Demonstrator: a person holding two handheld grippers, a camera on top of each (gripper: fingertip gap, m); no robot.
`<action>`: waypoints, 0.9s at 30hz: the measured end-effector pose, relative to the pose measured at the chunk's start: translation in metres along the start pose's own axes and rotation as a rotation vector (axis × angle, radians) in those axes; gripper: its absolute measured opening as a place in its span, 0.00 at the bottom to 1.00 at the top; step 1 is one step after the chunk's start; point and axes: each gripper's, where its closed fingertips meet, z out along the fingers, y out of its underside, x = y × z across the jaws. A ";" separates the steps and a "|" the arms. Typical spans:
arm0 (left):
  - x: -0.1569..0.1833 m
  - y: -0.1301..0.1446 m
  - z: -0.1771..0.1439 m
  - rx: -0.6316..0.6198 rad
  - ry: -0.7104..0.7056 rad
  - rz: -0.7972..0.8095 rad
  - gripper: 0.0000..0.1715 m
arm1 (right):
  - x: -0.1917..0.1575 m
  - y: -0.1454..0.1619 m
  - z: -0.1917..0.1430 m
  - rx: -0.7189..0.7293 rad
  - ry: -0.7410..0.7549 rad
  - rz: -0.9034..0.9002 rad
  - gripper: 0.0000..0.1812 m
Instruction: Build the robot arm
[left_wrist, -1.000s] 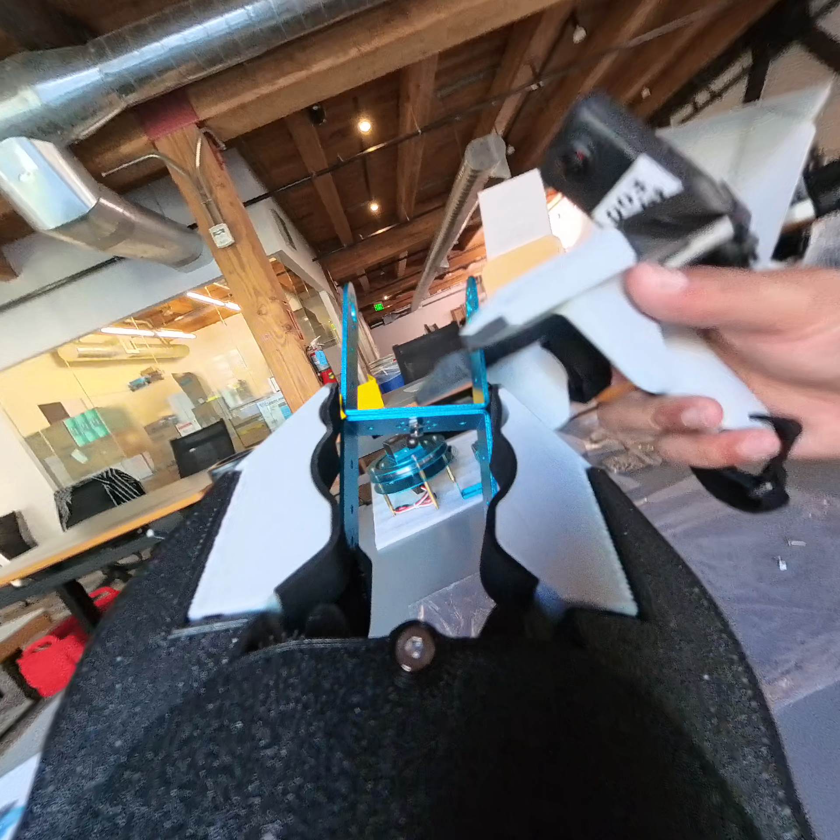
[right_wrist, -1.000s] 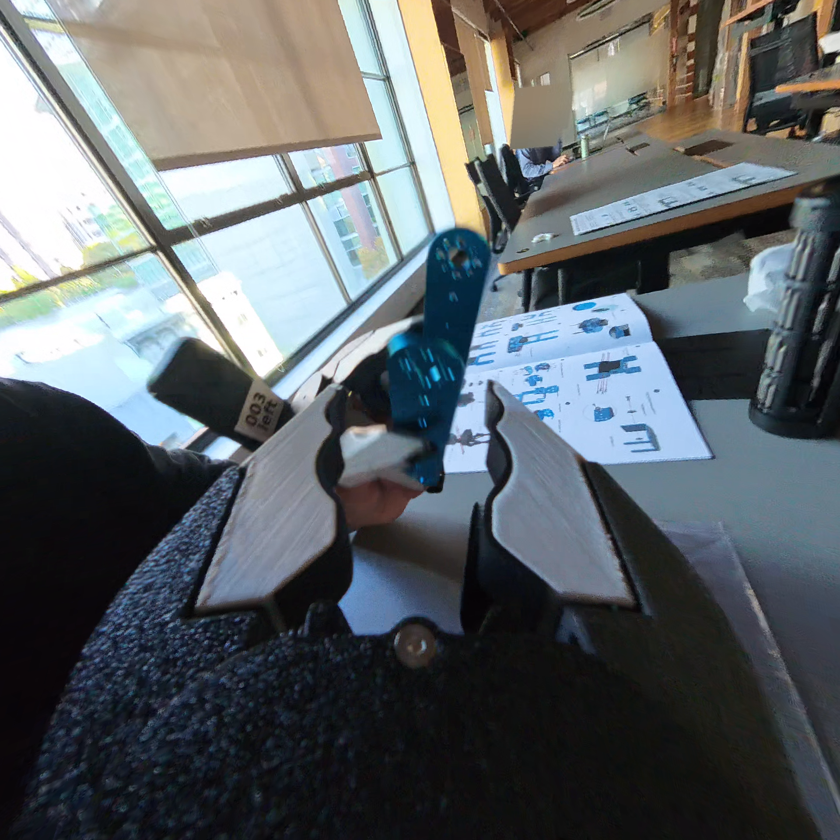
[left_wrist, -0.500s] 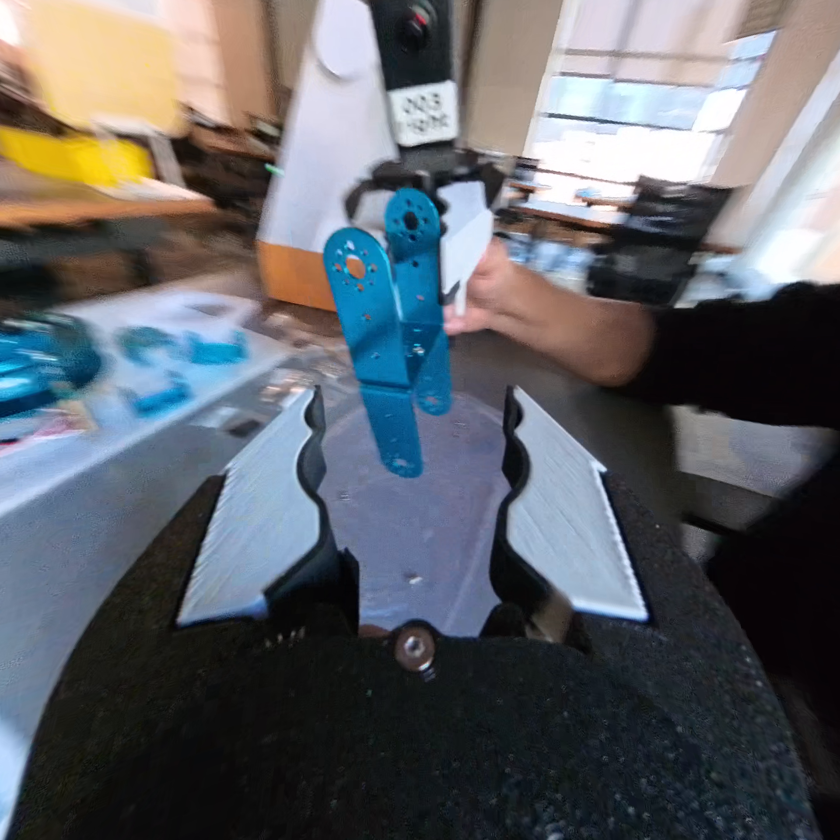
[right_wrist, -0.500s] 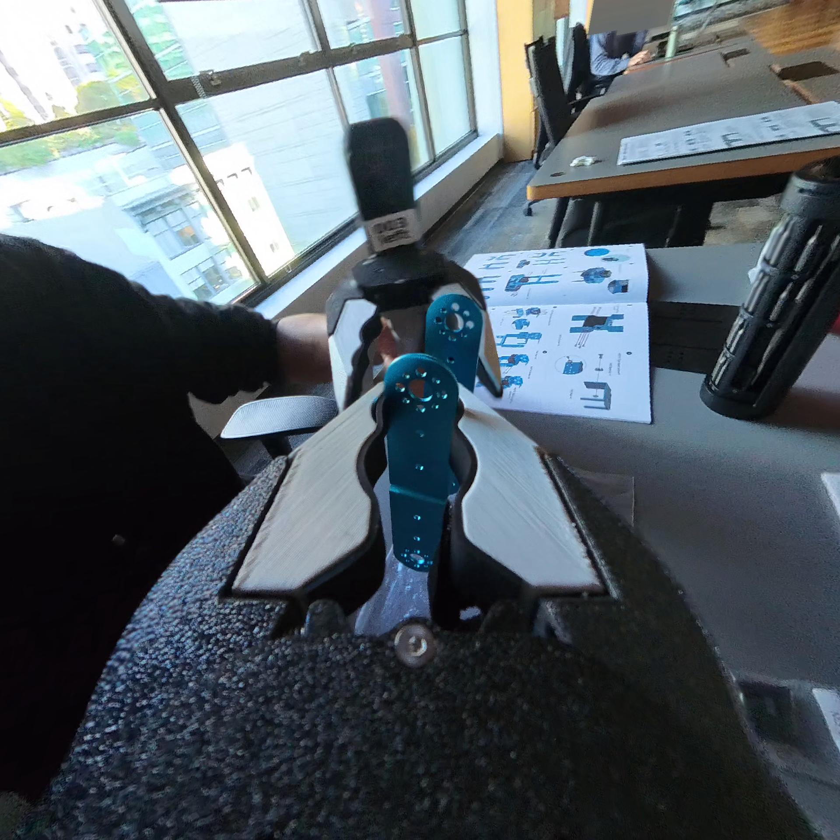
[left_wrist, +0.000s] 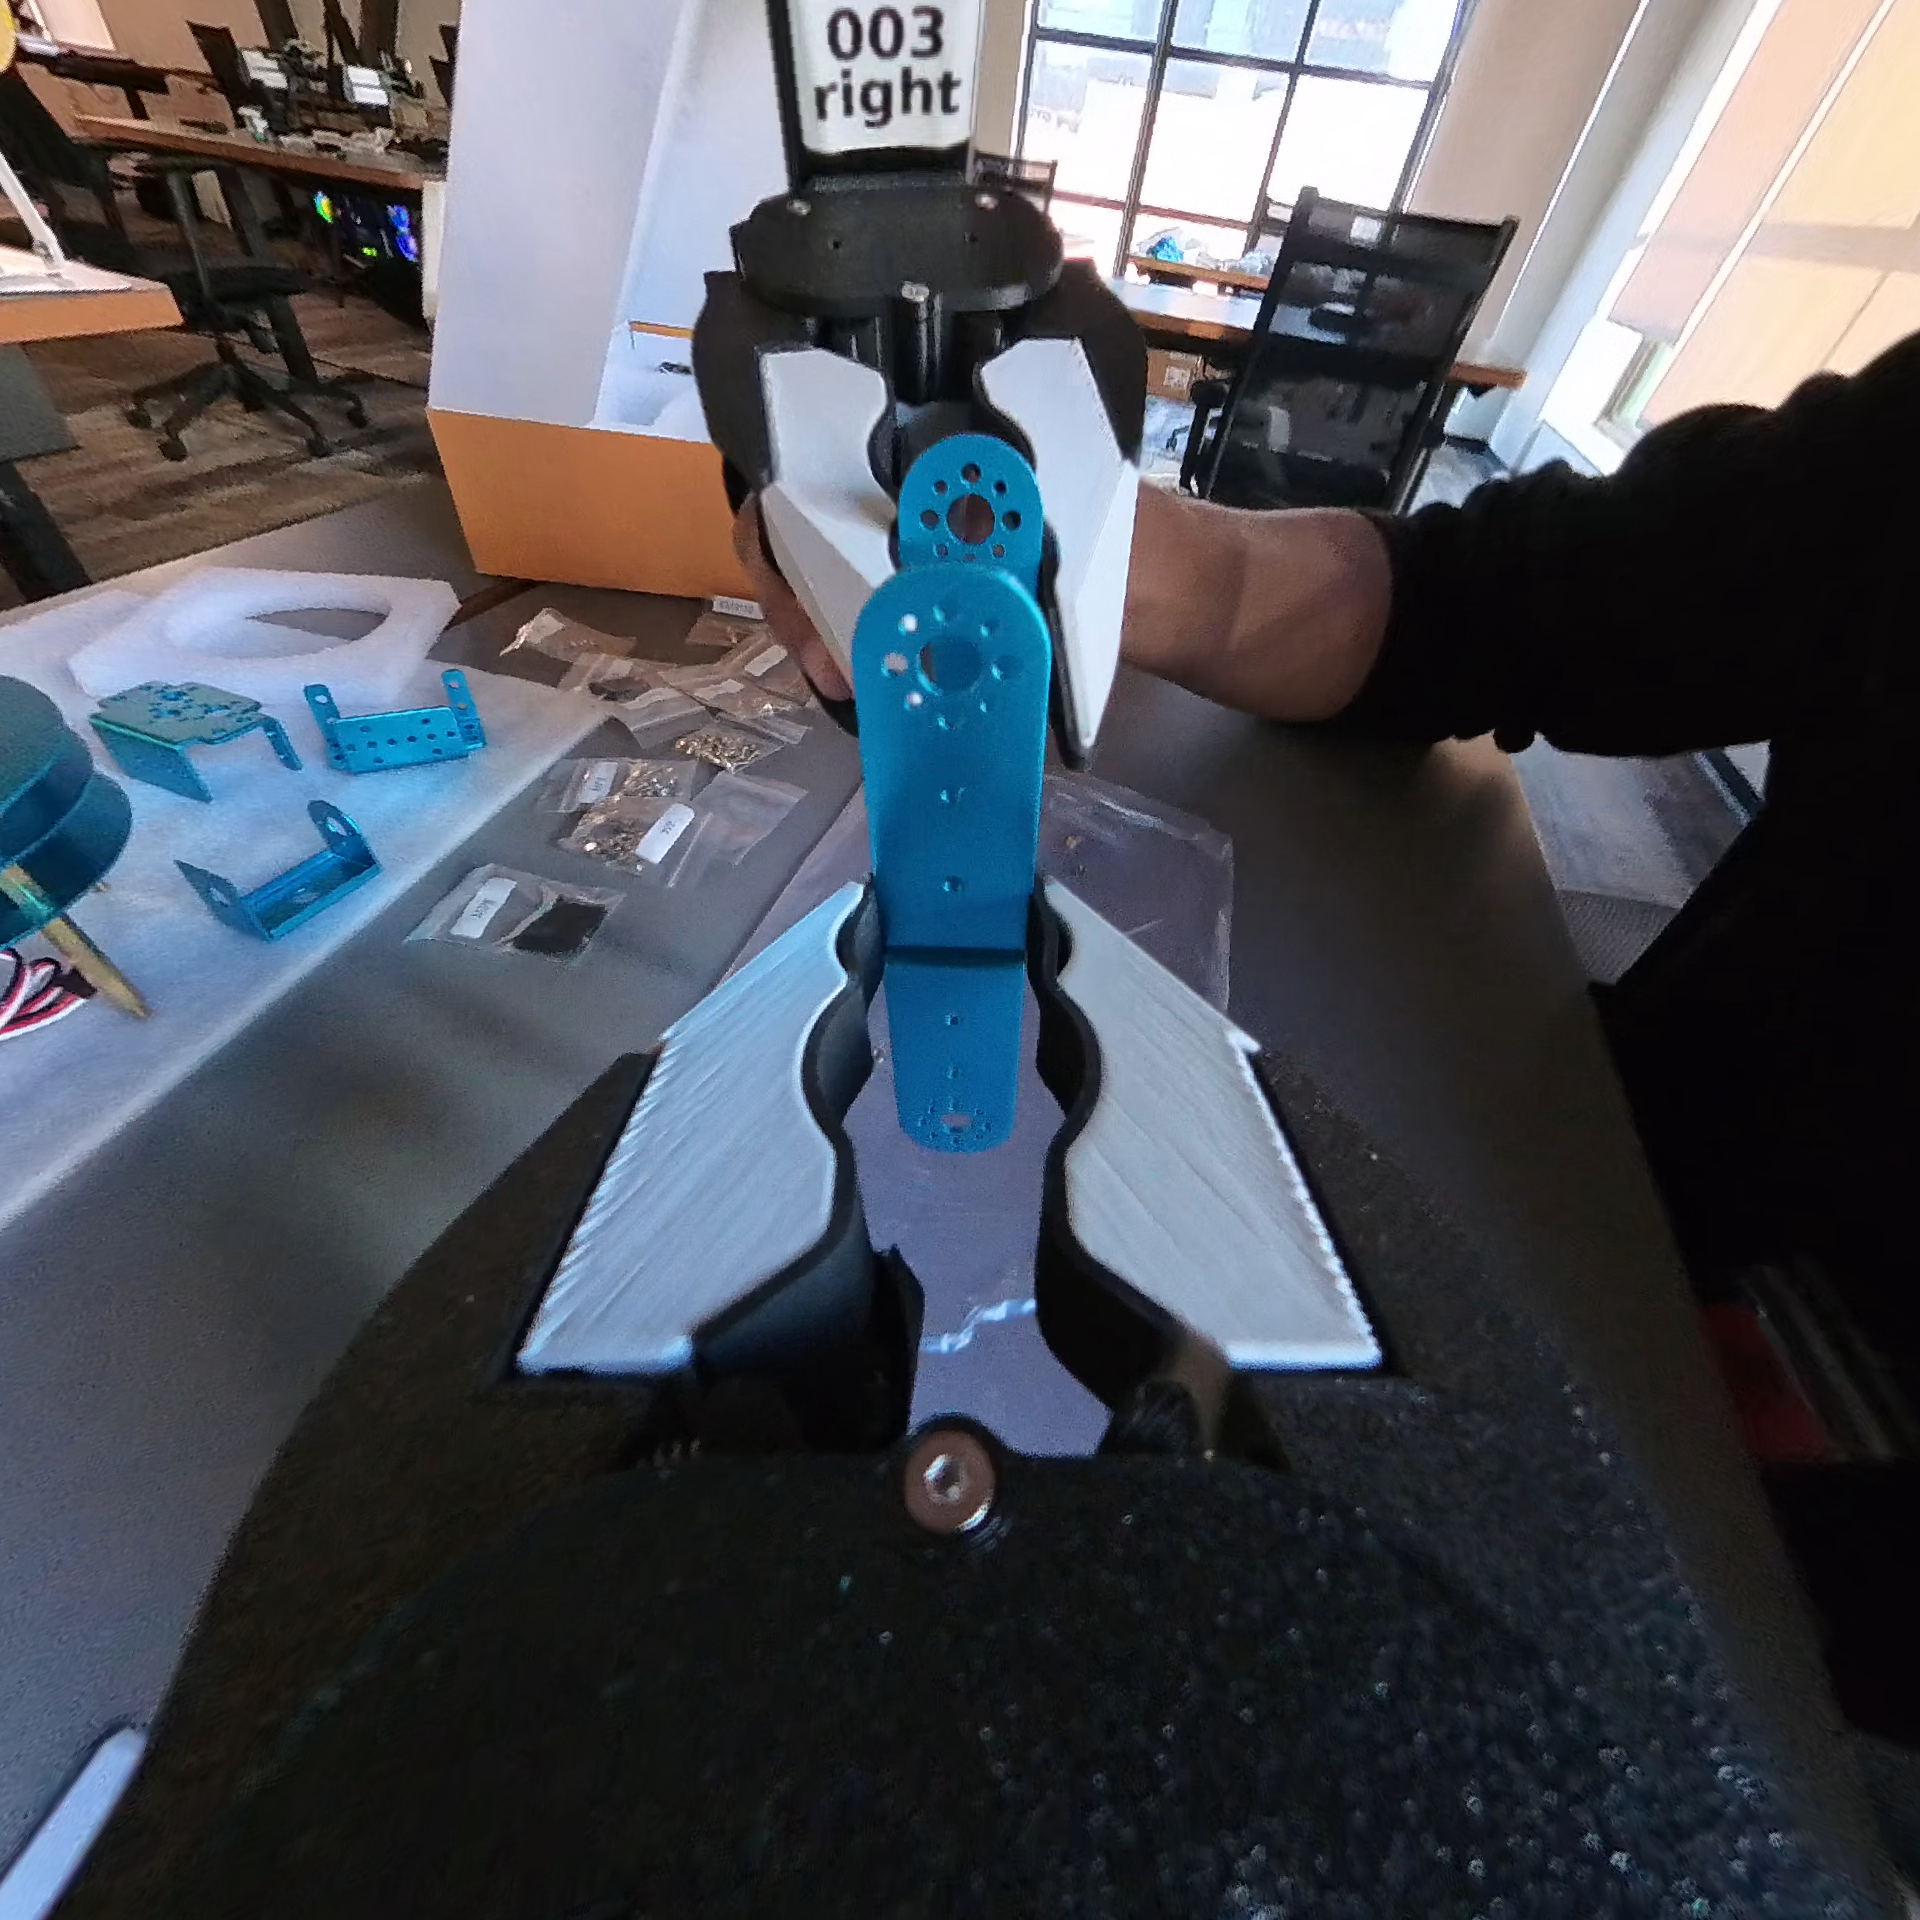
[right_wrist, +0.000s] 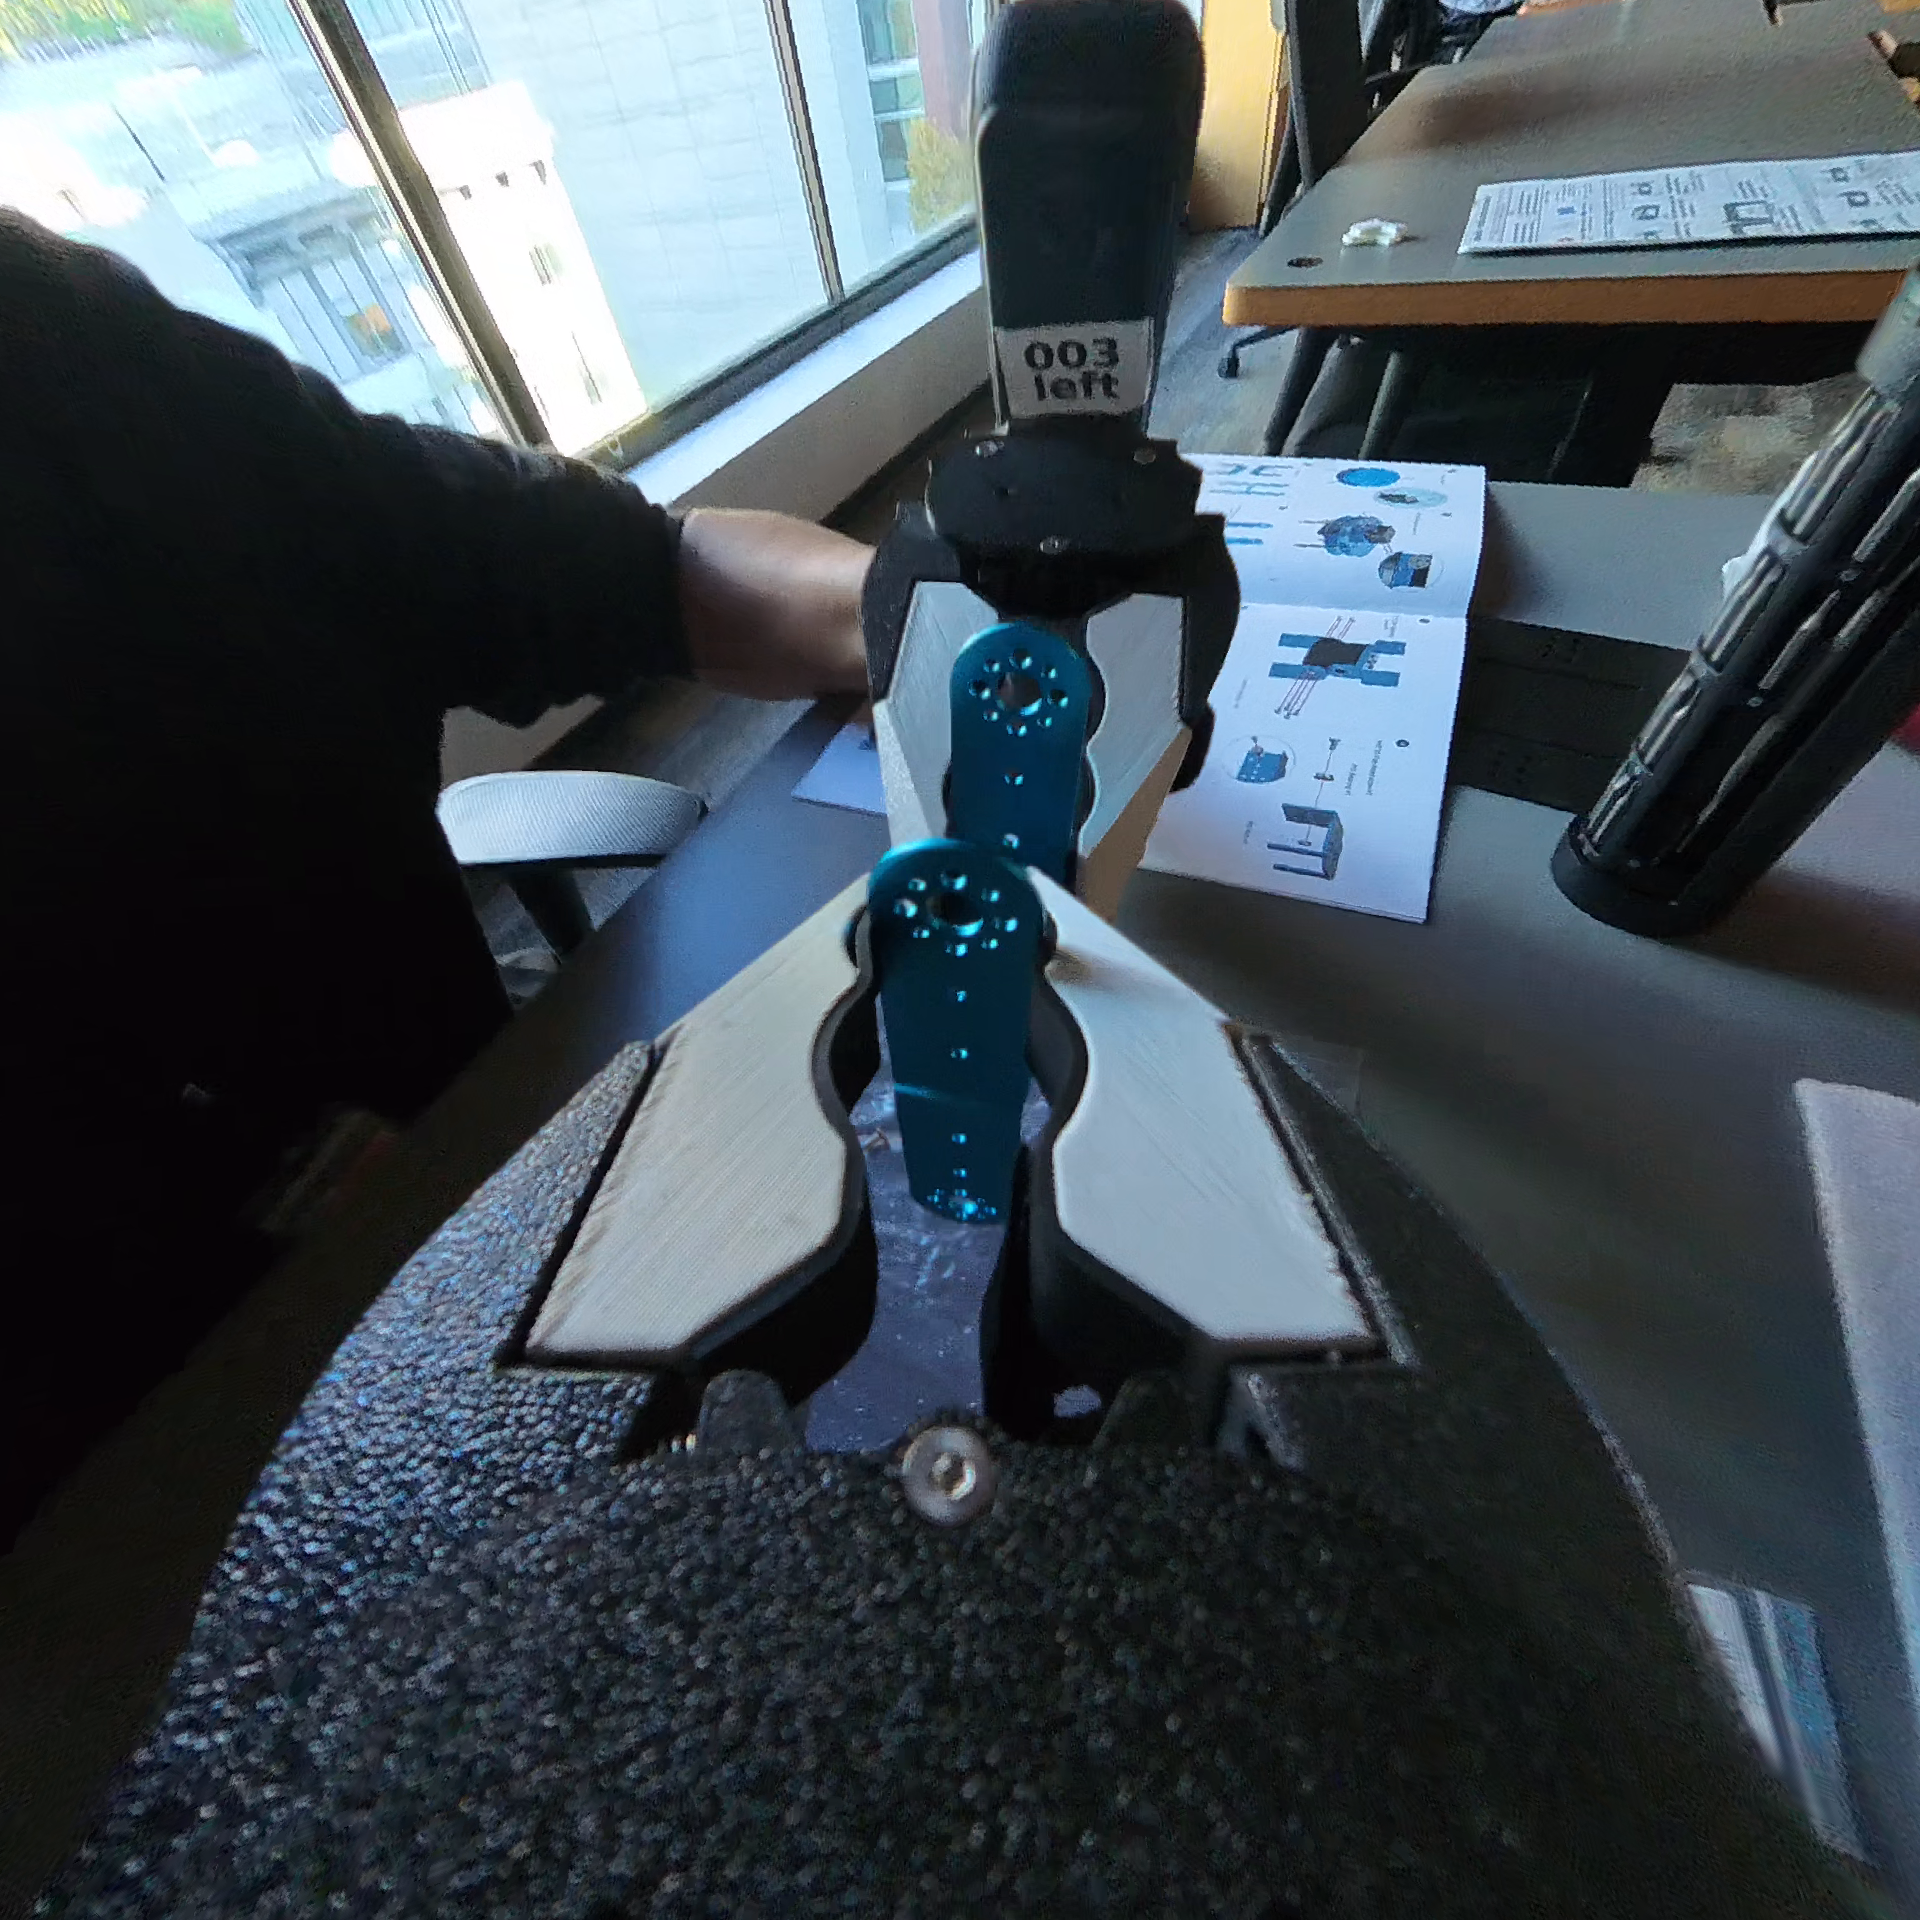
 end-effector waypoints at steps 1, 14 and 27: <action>-0.001 0.002 -0.001 -0.006 -0.012 0.018 0.15 | 0.001 0.003 0.002 -0.014 0.017 -0.024 0.12; -0.015 0.009 -0.010 0.031 -0.106 0.032 0.15 | 0.028 0.038 0.008 -0.213 0.248 -0.120 0.16; -0.026 0.041 -0.005 -0.125 -0.118 0.025 0.16 | 0.036 0.061 0.009 -0.343 0.303 -0.170 0.15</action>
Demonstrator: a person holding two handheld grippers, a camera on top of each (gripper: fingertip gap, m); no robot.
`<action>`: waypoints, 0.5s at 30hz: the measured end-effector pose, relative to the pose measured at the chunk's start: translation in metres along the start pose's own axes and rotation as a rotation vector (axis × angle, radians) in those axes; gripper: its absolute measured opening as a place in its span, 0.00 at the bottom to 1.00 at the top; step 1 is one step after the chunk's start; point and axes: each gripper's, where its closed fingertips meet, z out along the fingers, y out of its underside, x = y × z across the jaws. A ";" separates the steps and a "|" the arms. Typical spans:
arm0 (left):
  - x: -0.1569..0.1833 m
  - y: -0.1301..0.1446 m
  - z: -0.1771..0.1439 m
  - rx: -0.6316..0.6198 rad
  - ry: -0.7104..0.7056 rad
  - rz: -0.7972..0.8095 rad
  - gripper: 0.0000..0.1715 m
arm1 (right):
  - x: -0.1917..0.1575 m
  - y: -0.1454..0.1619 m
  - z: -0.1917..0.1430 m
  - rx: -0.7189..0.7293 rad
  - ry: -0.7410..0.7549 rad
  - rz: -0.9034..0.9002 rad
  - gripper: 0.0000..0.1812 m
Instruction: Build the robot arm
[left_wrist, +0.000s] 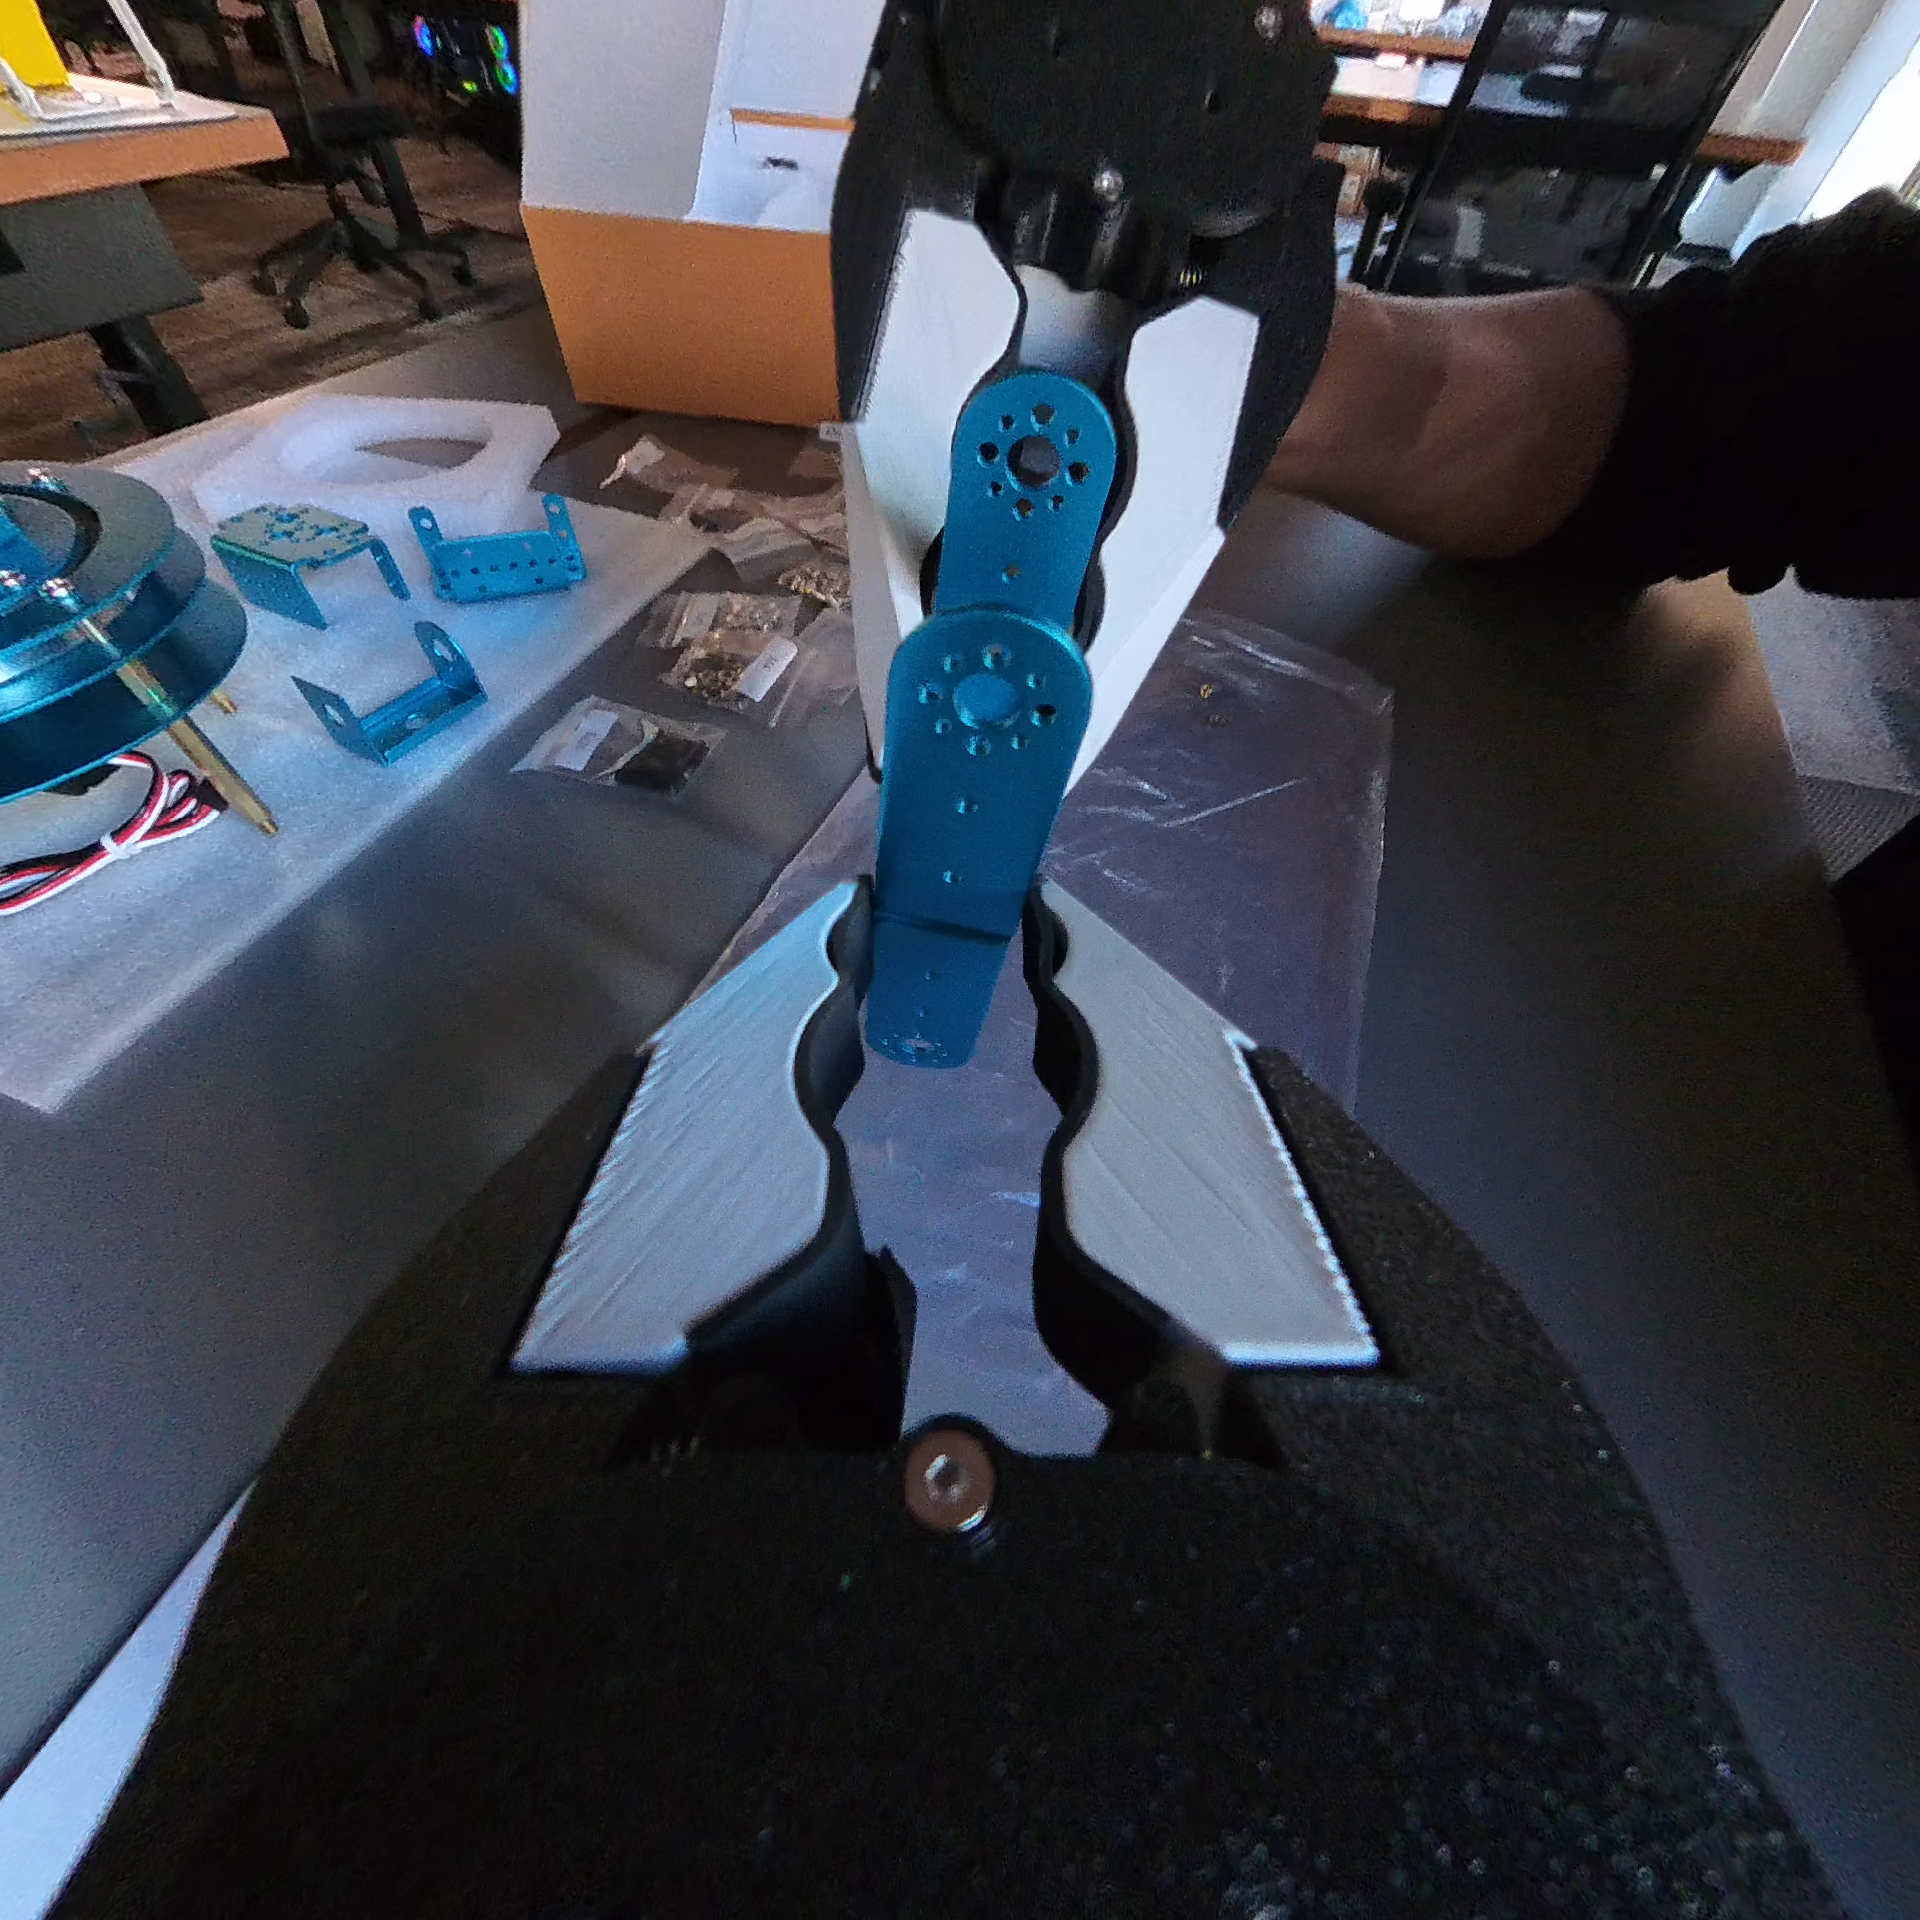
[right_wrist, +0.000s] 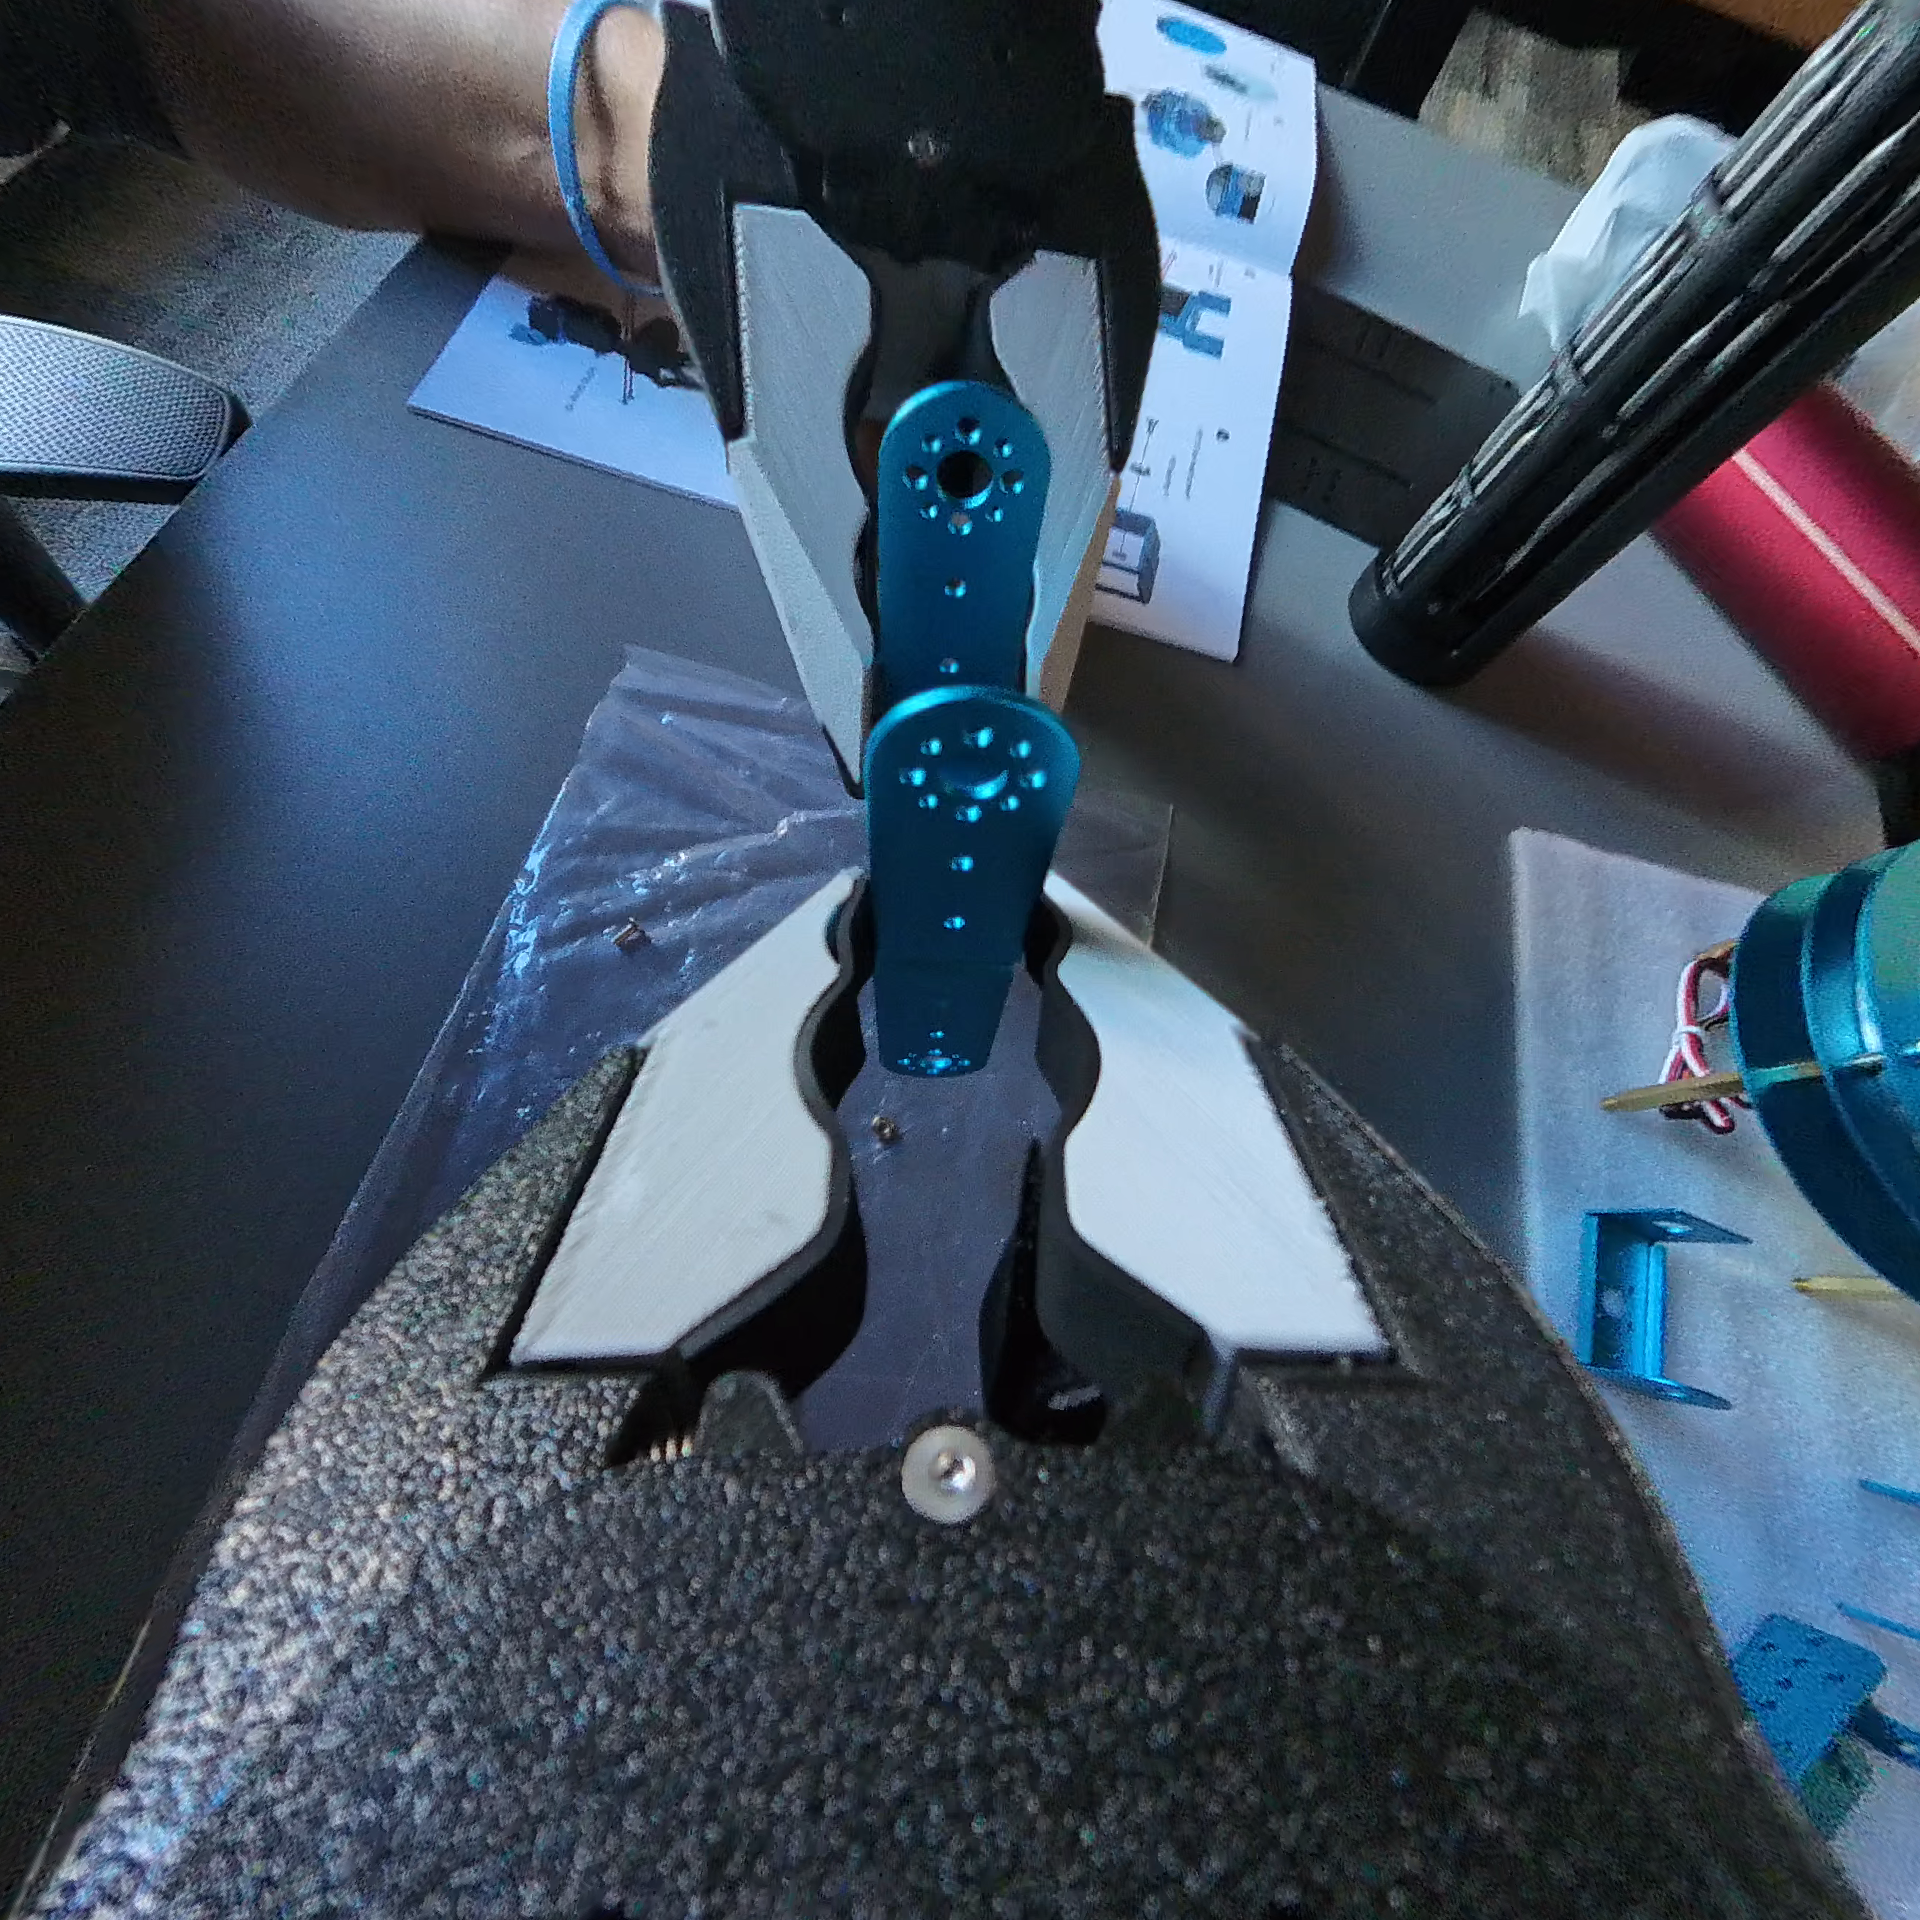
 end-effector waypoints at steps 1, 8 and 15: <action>0.000 0.001 0.001 -0.004 -0.003 0.001 0.16 | 0.000 0.002 0.001 -0.005 -0.004 0.007 0.15; -0.004 -0.002 -0.006 0.004 -0.001 -0.006 0.15 | 0.003 -0.002 0.005 0.038 -0.022 0.086 0.16; -0.007 0.009 -0.002 -0.032 0.038 -0.104 0.15 | 0.006 0.011 0.013 -0.031 0.025 0.063 0.17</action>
